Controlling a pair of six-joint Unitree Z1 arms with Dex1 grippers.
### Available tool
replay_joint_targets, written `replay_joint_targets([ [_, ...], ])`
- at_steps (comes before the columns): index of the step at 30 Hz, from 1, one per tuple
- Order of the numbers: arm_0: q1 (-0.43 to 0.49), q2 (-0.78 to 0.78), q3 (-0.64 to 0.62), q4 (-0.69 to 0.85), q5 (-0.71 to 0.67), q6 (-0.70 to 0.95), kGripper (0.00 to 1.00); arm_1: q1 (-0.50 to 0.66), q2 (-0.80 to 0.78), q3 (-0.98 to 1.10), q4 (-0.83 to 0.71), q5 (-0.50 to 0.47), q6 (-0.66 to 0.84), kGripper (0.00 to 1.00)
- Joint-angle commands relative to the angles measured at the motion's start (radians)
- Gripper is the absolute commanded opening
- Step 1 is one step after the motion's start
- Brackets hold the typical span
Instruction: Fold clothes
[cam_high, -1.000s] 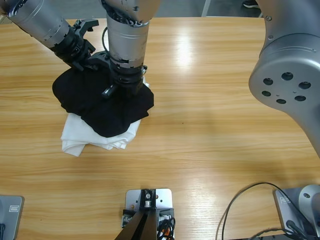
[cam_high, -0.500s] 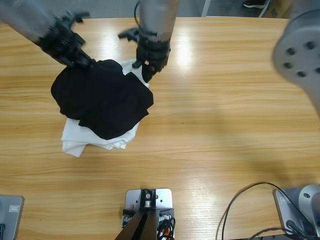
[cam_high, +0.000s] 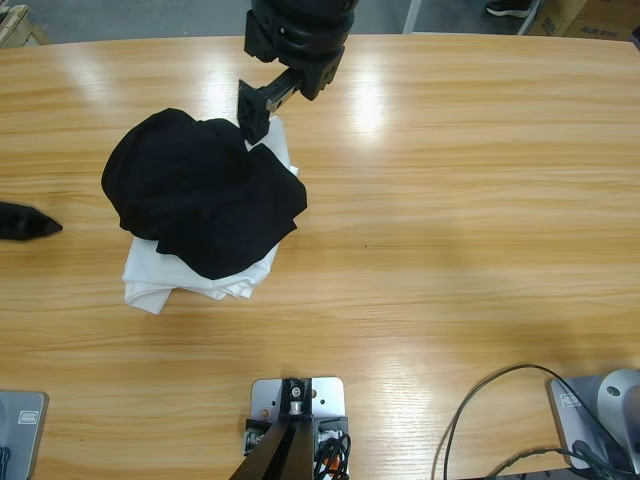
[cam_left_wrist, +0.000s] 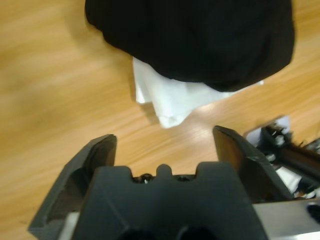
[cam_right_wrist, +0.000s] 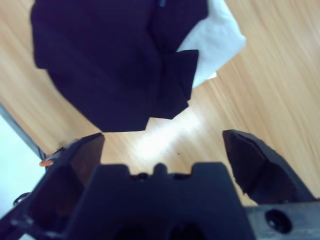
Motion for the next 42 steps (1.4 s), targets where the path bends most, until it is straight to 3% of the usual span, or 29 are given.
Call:
replay_joint_targets([
  [1, -0.105, -0.025, 0.013, -0.019, -0.013, 0.235, 0.964, -0.026, 0.03, 0.074, 0.164, -0.18, -0.314, 1.0],
  [4, -0.132, 0.057, -0.129, 0.018, -0.014, 0.586, 0.964, -0.029, -0.015, 0.138, 0.152, -0.179, -0.349, 1.0],
  [10, -0.176, 0.398, -0.604, 0.122, -0.06, 1.127, 0.964, -0.142, -0.102, 0.229, 0.106, -0.118, -0.373, 1.0],
  [14, -0.2, 0.6, -0.807, 0.175, -0.143, 1.168, 0.959, -0.38, -0.171, 0.255, 0.083, -0.039, -0.375, 1.0],
  [18, -0.236, 0.724, -0.862, 0.216, -0.165, 1.176, 0.959, -0.529, -0.224, 0.32, 0.077, -0.016, -0.399, 1.0],
  [30, -0.289, 1.152, -1.114, 0.217, -0.161, 1.243, 0.961, -0.536, -0.309, 0.654, -0.089, 0.001, -0.404, 1.0],
  [34, -0.283, 1.178, -1.107, 0.27, -0.094, 1.263, 0.964, -0.537, -0.31, 0.664, -0.098, 0.002, -0.402, 1.0],
  [39, -0.207, 1.177, -1.073, 0.344, -0.081, 1.302, 0.964, -0.537, -0.297, 0.663, -0.107, 0.005, -0.391, 1.0],
  [42, -0.145, 1.125, -0.973, 0.349, -0.084, 1.335, 0.964, -0.537, -0.293, 0.662, -0.108, 0.007, -0.39, 1.0],
])
